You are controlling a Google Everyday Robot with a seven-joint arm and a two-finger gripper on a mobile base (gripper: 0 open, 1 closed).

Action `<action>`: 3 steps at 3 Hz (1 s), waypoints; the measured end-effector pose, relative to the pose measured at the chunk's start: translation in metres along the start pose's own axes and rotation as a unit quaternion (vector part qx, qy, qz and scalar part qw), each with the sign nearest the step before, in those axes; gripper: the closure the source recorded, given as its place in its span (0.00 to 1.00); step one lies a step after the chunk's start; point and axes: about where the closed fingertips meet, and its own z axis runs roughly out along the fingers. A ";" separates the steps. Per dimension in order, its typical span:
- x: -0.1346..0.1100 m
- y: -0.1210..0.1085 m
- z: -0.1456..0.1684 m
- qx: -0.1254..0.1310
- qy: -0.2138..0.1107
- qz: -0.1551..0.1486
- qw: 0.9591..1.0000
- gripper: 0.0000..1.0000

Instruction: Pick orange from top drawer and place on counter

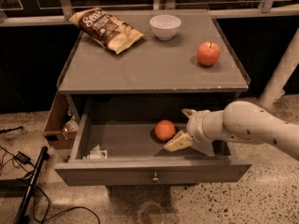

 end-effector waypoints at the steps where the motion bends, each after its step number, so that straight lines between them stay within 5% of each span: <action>1: 0.002 -0.001 0.011 0.003 0.000 0.011 1.000 0.18; 3: 0.003 -0.001 0.028 0.020 -0.018 0.026 0.999 0.16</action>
Offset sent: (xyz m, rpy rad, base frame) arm 0.0158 0.0078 -0.0210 0.0426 -0.0249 -0.0749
